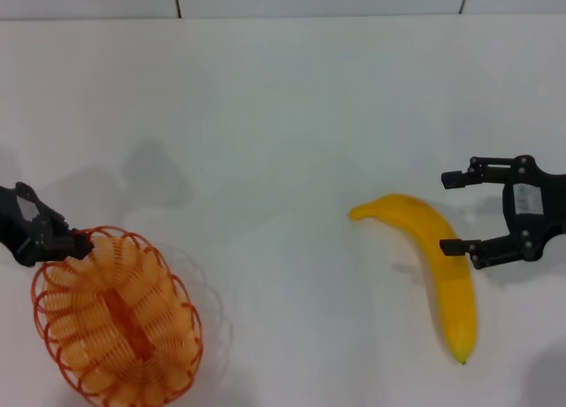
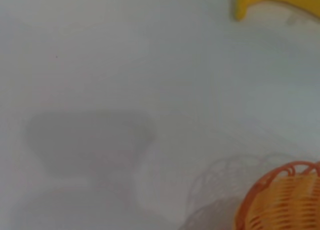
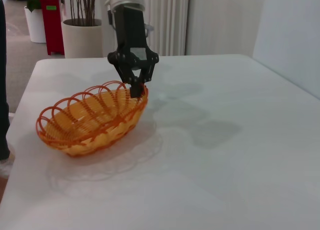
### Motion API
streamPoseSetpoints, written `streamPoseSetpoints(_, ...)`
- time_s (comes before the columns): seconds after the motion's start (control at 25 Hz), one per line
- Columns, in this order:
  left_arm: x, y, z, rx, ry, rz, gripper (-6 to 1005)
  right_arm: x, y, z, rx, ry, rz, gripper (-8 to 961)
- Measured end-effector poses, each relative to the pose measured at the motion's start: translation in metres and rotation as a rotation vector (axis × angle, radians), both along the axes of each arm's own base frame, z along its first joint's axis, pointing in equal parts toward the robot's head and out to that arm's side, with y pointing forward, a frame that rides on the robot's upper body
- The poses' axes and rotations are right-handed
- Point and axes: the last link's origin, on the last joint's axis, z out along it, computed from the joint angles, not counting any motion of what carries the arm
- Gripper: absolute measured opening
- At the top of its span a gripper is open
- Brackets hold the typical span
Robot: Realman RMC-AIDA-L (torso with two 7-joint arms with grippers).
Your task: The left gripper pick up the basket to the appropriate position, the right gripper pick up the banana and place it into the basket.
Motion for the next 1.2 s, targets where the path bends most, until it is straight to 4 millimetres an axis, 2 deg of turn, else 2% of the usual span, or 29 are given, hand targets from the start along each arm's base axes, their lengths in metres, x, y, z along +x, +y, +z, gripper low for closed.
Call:
streamPoseSetpoints(0.16,-0.002,-0.007,0.003,0.016,-0.062,0.06,82,0.0,0.0,0.001,0.004,0.002,0.0,886)
streamPoseSetpoints(0.36,-0.009,-0.01,-0.002,0.074,-0.095,0.2,81,0.0,0.001,0.001,0.007,0.005,0.001,885)
streamPoseSetpoints(0.72,-0.006,-0.001,-0.012,0.192,-0.217,0.396,77,-0.001,0.001,0.001,0.009,0.009,0.0,885)
streamPoseSetpoints(0.96,-0.006,0.006,-0.029,0.223,-0.278,0.542,77,-0.001,0.001,0.001,0.009,0.009,0.001,885)
streamPoseSetpoints(1.2,0.009,0.015,-0.041,0.205,-0.335,0.638,77,-0.001,0.002,0.001,0.009,0.008,0.002,885)
